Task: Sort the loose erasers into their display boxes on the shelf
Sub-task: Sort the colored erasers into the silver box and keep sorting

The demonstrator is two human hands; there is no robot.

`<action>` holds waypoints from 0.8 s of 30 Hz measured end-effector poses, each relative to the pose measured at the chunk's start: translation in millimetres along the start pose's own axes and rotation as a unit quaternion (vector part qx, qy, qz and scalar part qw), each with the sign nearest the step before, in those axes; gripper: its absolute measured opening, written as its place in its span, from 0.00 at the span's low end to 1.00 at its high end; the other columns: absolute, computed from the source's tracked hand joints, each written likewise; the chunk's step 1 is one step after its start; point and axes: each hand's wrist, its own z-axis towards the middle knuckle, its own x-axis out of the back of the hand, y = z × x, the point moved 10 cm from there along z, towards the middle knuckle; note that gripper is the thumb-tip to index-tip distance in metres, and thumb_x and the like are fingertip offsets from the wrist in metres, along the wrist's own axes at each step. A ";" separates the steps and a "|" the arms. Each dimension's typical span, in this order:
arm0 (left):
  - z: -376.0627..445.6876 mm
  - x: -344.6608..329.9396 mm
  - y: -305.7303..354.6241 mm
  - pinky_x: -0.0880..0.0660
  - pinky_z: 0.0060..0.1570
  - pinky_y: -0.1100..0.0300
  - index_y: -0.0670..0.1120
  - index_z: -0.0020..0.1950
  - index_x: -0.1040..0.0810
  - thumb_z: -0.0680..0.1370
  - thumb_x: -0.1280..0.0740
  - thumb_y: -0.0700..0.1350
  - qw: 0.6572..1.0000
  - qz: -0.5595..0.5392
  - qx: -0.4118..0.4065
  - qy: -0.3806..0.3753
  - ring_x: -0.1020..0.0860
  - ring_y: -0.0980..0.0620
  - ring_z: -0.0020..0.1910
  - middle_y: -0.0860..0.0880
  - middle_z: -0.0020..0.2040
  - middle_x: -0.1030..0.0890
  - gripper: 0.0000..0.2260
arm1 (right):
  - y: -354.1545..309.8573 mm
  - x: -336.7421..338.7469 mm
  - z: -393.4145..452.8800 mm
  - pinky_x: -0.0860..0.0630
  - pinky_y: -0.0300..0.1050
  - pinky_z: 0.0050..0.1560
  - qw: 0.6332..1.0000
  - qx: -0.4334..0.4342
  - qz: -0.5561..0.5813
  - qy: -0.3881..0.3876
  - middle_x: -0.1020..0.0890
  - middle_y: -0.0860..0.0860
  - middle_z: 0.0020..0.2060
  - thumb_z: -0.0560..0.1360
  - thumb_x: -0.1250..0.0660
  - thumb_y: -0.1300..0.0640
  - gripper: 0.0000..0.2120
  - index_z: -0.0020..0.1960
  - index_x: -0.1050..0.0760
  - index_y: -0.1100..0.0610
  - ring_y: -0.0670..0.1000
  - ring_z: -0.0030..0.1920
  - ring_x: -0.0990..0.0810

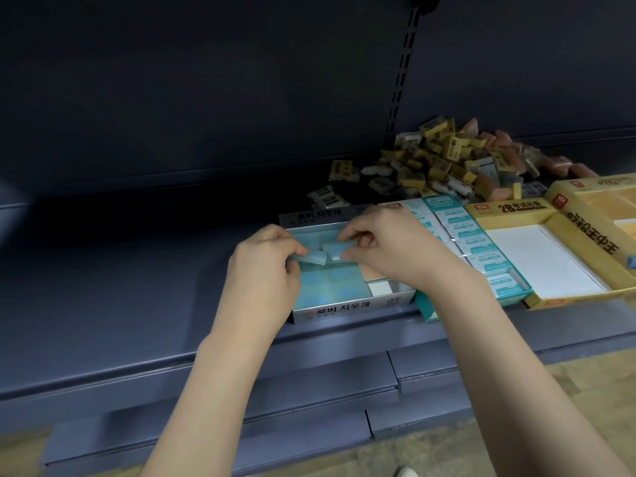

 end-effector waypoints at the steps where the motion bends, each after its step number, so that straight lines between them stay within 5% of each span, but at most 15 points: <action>1: -0.2 0.2 0.6 0.32 0.37 0.71 0.41 0.42 0.16 0.70 0.33 0.28 1.000 0.012 0.002 0.000 0.25 0.53 0.36 0.50 0.43 0.20 0.10 | 1.3 -0.3 -0.8 0.32 0.34 0.42 1.000 -0.001 0.004 -0.002 0.27 0.44 0.35 0.70 0.27 0.57 0.12 0.54 0.19 0.55 0.43 0.37 0.28; 5: -3.0 -2.2 3.6 0.28 0.45 0.53 0.42 0.43 0.16 0.69 0.31 0.32 0.997 0.078 -0.007 -0.018 0.23 0.45 0.42 0.48 0.43 0.20 0.08 | 4.4 -1.2 -2.1 0.28 0.36 0.46 1.000 -0.004 0.017 -0.001 0.24 0.49 0.41 0.70 0.26 0.56 0.13 0.55 0.19 0.54 0.45 0.40 0.26; 10: -0.8 -2.1 4.4 0.49 0.46 0.62 0.50 0.43 0.18 0.70 0.27 0.47 0.986 0.145 -0.006 -0.076 0.29 0.50 0.53 0.57 0.47 0.25 0.04 | 4.6 -2.4 -0.9 0.31 0.34 0.45 1.000 -0.002 0.015 -0.009 0.25 0.49 0.43 0.71 0.27 0.57 0.13 0.56 0.19 0.54 0.44 0.41 0.27; 15: 5.7 -11.8 1.9 0.48 0.49 0.62 0.53 0.63 0.26 0.70 0.28 0.52 0.979 0.150 -0.001 -0.140 0.37 0.53 0.62 0.56 0.61 0.29 0.23 | 3.8 -2.9 -0.1 0.31 0.34 0.45 1.000 -0.001 0.011 -0.016 0.26 0.49 0.43 0.71 0.27 0.57 0.14 0.56 0.19 0.54 0.45 0.41 0.27; 19: 7.7 -24.7 2.0 0.47 0.55 0.60 0.55 0.65 0.26 0.71 0.30 0.56 0.968 0.162 -0.015 -0.193 0.41 0.54 0.64 0.57 0.63 0.32 0.22 | 2.6 -2.7 0.0 0.31 0.34 0.44 1.000 0.005 0.006 -0.023 0.25 0.49 0.43 0.71 0.27 0.57 0.14 0.57 0.19 0.54 0.45 0.42 0.26; 24: 10.9 -31.3 4.3 0.51 0.49 0.63 0.56 0.58 0.23 0.72 0.32 0.57 0.965 0.155 -0.046 -0.205 0.42 0.56 0.61 0.58 0.58 0.32 0.16 | -1.2 -2.4 -0.7 0.31 0.37 0.44 0.999 0.018 -0.014 -0.036 0.26 0.49 0.43 0.71 0.28 0.56 0.15 0.58 0.20 0.54 0.46 0.41 0.27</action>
